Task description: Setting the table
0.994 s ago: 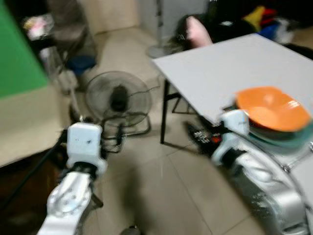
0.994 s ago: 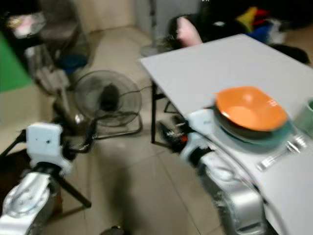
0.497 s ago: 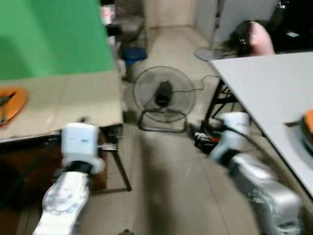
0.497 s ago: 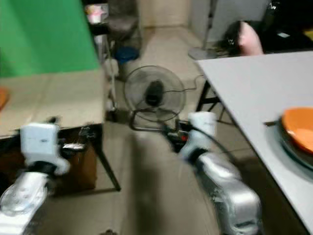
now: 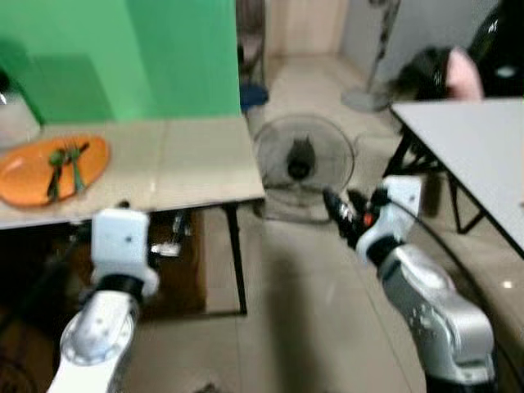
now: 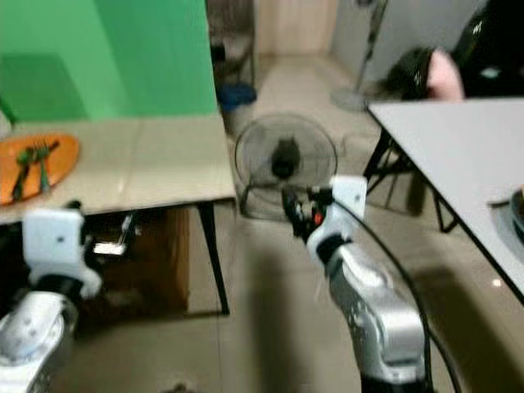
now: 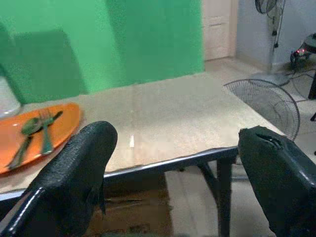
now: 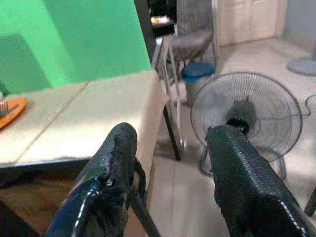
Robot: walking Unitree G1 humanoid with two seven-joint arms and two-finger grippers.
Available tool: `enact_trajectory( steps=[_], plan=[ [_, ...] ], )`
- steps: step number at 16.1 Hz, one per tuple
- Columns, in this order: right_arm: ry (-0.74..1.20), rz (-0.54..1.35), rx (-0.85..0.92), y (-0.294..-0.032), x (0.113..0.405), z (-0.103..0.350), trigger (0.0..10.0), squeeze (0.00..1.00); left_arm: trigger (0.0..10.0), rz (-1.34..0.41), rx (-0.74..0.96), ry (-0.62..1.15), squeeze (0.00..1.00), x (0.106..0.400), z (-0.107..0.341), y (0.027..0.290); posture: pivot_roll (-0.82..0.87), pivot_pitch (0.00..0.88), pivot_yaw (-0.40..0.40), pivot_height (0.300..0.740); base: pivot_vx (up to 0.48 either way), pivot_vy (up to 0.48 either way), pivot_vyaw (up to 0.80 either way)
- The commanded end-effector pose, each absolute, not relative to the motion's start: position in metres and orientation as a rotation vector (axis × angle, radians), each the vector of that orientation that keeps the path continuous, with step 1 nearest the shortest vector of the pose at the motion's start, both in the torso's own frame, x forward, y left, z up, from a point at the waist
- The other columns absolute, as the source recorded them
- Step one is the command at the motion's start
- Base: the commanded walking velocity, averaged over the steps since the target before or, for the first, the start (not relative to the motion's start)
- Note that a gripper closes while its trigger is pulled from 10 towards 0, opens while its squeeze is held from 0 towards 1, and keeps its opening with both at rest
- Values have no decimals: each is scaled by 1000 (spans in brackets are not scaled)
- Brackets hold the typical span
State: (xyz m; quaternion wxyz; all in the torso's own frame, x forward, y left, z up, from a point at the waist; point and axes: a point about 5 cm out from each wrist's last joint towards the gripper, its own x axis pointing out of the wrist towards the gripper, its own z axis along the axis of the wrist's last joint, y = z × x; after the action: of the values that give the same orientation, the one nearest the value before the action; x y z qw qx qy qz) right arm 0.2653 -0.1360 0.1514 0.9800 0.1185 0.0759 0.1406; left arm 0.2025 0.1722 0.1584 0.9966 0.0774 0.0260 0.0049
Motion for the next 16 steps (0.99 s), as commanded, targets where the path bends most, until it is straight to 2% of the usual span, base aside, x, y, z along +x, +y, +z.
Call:
enact_trajectory(
  steps=[1,4,6,12,16],
  plan=[
    [217,292,271,-141,264,145,10000,0,10000,-2,140,36,0,203,161,167,-41,40,28,740,0,345,0],
    [242,387,304,-132,260,145,10000,0,10000,20,137,18,0,203,165,166,-40,45,21,740,0,0,0],
    [212,422,238,-128,261,147,10000,0,10000,30,133,13,0,201,164,166,-40,48,20,740,120,0,0],
    [231,455,236,-123,260,147,10000,0,10000,43,130,23,0,198,163,169,-35,47,16,740,328,0,800],
    [239,461,255,-119,259,145,10000,0,10000,56,139,23,0,197,163,173,-35,46,16,740,366,0,0]
  ],
)
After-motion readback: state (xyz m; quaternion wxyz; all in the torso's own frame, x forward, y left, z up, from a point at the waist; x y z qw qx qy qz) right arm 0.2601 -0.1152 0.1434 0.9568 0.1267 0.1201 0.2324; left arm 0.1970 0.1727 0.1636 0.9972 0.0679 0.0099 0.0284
